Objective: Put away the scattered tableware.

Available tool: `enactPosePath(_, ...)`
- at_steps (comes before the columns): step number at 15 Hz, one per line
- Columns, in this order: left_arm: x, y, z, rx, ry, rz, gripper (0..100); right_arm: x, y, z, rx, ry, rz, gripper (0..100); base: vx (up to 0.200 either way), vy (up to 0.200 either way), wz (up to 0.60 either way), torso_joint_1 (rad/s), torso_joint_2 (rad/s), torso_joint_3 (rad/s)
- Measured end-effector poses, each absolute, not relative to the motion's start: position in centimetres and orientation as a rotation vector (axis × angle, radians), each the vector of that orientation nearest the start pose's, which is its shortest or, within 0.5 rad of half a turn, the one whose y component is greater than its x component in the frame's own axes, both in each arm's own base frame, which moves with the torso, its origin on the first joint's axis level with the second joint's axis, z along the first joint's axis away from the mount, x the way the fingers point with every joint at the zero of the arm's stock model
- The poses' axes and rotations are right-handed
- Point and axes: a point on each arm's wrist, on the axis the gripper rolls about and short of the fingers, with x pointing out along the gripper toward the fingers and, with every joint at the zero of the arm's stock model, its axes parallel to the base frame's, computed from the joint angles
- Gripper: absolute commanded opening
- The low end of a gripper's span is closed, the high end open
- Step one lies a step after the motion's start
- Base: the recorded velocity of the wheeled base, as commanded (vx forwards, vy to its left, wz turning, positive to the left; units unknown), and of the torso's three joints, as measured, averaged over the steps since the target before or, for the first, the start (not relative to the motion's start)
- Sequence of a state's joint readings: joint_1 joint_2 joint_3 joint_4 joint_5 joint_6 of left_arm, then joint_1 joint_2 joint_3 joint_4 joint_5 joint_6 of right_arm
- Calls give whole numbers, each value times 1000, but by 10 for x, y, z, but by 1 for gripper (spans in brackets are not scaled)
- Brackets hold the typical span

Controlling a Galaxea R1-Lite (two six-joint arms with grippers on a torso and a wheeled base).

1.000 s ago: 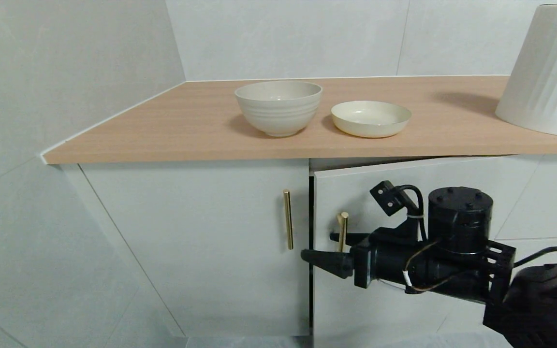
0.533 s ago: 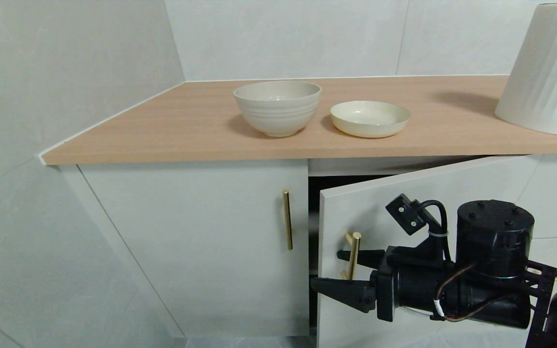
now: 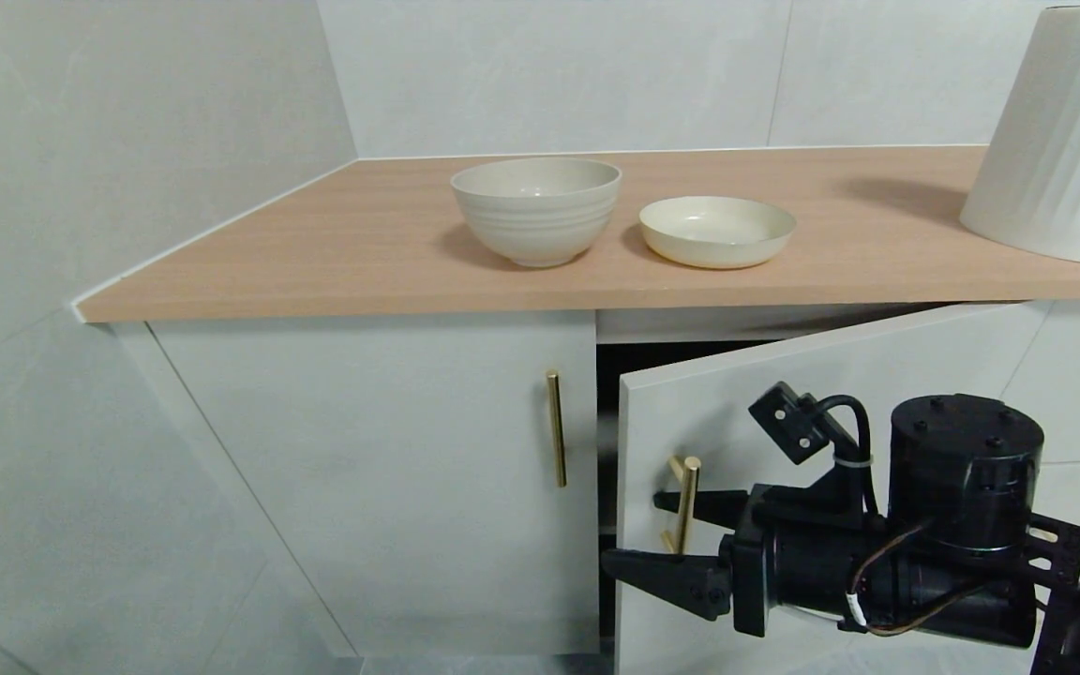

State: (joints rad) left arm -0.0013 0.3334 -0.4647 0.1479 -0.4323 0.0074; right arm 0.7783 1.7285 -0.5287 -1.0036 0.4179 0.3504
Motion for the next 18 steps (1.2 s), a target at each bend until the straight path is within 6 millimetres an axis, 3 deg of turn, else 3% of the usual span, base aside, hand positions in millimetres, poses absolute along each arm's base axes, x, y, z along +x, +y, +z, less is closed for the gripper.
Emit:
enactPosePath(3,33,-11,230,-24,156,-520,100,192,203,141,269,413,1143,100,0,0,0,0,0,0)
enactPosePath(5,77,-16,239,-40,239,-574,100,192,203,141,268,414,1145,100,0,0,0,0,0,0)
enactPosePath(8,140,-32,226,-60,359,-663,100,191,204,139,266,418,1148,100,0,0,0,0,0,0)
enactPosePath(10,174,-52,198,-73,455,-739,100,193,206,136,263,424,1147,100,0,0,0,0,0,0)
enactPosePath(14,200,-92,150,-173,592,-848,100,194,207,132,259,440,1144,100,0,0,0,0,0,0)
enactPosePath(18,205,-100,131,-168,671,-831,100,195,207,131,258,445,1142,100,0,0,0,0,0,0)
